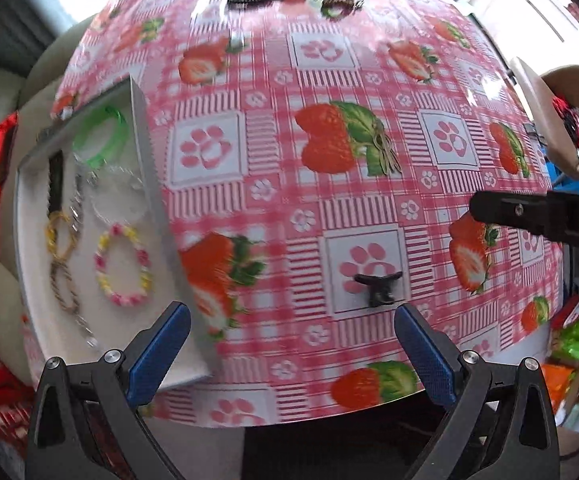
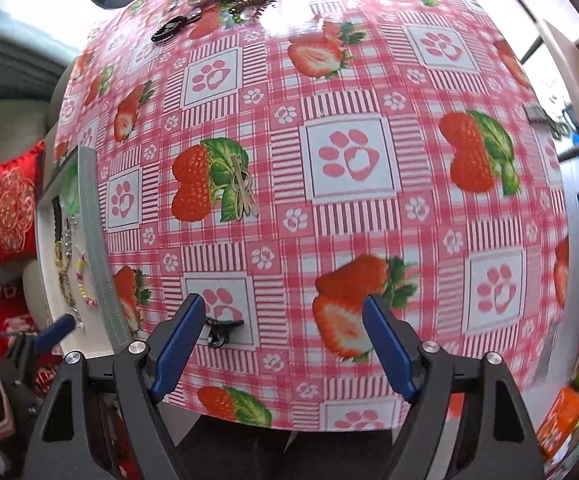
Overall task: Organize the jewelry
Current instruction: 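Grasp the black claw clip with left tool while right tool grasps silver tassel charm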
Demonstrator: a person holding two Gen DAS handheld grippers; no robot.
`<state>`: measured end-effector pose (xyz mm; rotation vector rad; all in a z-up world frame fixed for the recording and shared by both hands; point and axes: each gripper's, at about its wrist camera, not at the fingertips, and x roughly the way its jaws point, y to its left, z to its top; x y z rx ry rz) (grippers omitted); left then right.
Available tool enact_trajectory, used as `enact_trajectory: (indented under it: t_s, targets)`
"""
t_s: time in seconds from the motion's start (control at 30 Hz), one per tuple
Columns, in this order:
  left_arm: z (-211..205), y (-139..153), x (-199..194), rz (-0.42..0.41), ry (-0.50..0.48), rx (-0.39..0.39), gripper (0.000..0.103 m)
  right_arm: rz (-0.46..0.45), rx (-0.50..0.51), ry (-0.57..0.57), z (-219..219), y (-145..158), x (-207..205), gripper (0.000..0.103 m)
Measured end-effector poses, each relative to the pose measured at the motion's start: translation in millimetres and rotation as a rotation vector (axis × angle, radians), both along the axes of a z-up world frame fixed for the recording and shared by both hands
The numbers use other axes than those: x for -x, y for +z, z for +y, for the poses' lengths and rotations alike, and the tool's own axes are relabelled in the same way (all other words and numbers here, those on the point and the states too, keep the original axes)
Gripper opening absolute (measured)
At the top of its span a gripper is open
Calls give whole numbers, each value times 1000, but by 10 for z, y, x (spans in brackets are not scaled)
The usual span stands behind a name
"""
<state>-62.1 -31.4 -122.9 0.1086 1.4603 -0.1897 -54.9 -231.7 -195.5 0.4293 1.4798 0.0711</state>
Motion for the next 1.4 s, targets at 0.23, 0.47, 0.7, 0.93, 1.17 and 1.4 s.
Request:
enact_trajectory:
  t_s: [0.23, 0.47, 0.7, 0.93, 1.17, 1.4]
  targets:
    - [-117, -192, 46, 54, 166, 12, 103, -31, -24, 100, -42, -82, -309, 83]
    - [-284, -387, 142, 62, 280, 1, 103, -58, -41, 196, 21, -145, -564, 83]
    - [-417, -646, 254, 65, 307, -25, 91, -62, -46, 254, 169, -279, -719, 75]
    - [-454, -769, 275, 64, 287, -38, 79, -74, -20, 277, 368, -459, -886, 59]
    - [-609, -774, 184, 29, 238, -36, 63, -108, 50, 308, 565, -502, -1000, 44]
    - [-690, -775, 114, 25, 226, -17, 43, -117, 146, 355, 708, -501, -1019, 11]
